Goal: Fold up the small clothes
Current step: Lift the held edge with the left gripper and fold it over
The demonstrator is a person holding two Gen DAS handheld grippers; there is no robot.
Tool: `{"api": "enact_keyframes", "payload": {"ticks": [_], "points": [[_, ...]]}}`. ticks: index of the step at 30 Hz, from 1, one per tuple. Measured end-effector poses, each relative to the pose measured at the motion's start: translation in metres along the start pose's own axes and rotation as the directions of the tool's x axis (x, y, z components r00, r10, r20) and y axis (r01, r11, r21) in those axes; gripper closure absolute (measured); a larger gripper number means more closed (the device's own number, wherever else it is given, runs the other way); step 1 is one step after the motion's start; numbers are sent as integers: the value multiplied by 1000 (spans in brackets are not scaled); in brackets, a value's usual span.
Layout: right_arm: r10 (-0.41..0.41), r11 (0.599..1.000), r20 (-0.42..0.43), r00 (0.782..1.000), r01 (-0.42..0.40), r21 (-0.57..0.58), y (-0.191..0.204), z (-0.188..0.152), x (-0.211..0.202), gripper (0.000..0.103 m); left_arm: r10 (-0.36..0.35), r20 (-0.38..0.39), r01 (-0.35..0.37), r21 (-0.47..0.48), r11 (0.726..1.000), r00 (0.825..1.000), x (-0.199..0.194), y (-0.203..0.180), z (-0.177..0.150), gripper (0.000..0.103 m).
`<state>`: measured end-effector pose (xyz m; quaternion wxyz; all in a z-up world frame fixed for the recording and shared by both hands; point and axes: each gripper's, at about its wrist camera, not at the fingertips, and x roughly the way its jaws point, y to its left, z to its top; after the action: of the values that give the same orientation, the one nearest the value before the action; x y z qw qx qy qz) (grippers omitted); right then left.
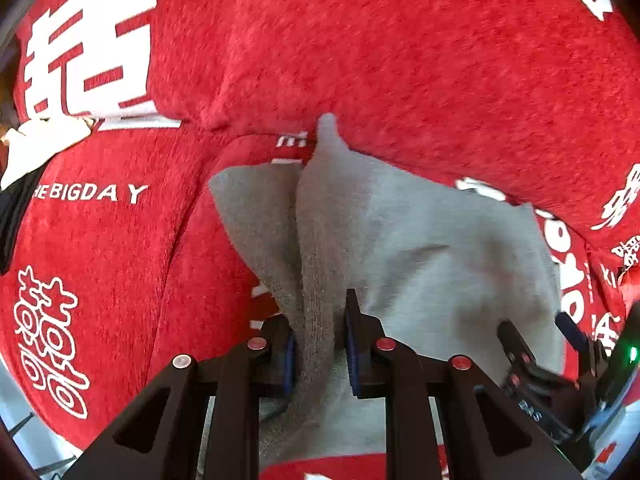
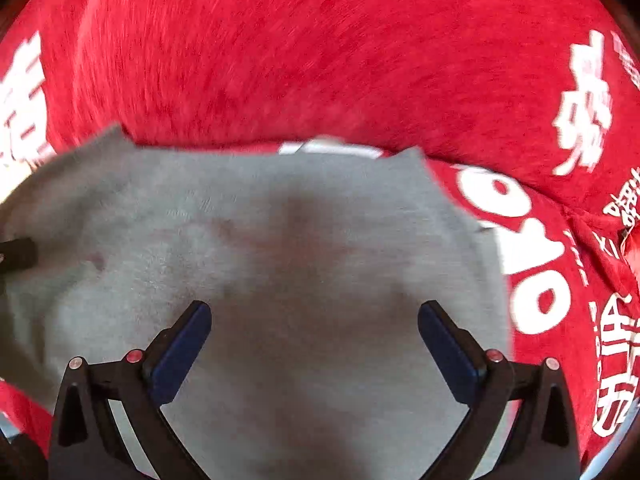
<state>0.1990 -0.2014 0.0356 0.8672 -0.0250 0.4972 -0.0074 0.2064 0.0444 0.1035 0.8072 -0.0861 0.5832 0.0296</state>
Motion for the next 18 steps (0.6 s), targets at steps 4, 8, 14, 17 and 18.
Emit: {"api": "enact_keyframes", "payload": {"ticks": [4,8,14,17,18], "points": [[-6,999,14,1000,6,53,-55,-22,-17,0,3,24,-4,53,999,1000,-29,-53,4,83],[-21,993,3,1000,20,118,-112,-36,-22,0,-13,20,10,130,992,1000,-40,-127,2,87],[-16,965,-38,999,26,262,-182,-74,-22,0,-2,-52,16,264,964,999,7,-244,-22,89],[-14,953,-63,998,32,301,-201,-90,-16,0,50,-112,-13,307,952,993,54,-283,-45,89],[-10,951,-68,998,30,308,-205,-94,-15,0,63,-119,-23,309,951,991,64,-289,-51,89]]}}
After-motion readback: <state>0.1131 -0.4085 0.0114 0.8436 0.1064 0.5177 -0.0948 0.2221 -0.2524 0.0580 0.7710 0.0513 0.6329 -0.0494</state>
